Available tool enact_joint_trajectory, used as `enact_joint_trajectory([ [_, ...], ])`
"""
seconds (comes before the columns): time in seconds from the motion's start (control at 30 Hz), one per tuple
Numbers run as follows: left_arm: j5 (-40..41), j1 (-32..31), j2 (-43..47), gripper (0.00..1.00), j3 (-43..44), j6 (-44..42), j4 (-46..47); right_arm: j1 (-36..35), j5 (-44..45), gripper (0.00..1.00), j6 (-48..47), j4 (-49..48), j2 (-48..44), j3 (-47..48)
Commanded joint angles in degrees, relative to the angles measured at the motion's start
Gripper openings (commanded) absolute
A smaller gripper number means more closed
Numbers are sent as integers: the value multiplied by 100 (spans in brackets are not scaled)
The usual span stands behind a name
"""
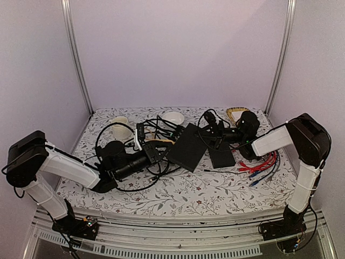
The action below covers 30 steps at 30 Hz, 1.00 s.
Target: Pull the plug from the switch port
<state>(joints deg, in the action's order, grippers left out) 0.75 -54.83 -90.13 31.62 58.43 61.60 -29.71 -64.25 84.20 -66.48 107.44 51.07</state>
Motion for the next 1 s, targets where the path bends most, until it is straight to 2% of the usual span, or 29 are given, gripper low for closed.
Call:
enact_joint_trajectory([
  [0.0,-120,56,-92,24,195,-45,-50,-46,17,2,-42,-567,-80,231],
  [0.37,-153,51,-93,18,257,-25,-120,-48,-17,2,-32,-588,-124,215],
  [0.47,-170,42,-109,12,278,-25,-127,-43,-40,2,-44,-585,-143,203],
  [0.57,-231,40,-145,0,350,-42,-159,-44,-44,2,-44,-590,-152,194],
  [0.97,49,-29,-142,0,343,202,-235,-48,-114,2,-253,-318,-235,138],
])
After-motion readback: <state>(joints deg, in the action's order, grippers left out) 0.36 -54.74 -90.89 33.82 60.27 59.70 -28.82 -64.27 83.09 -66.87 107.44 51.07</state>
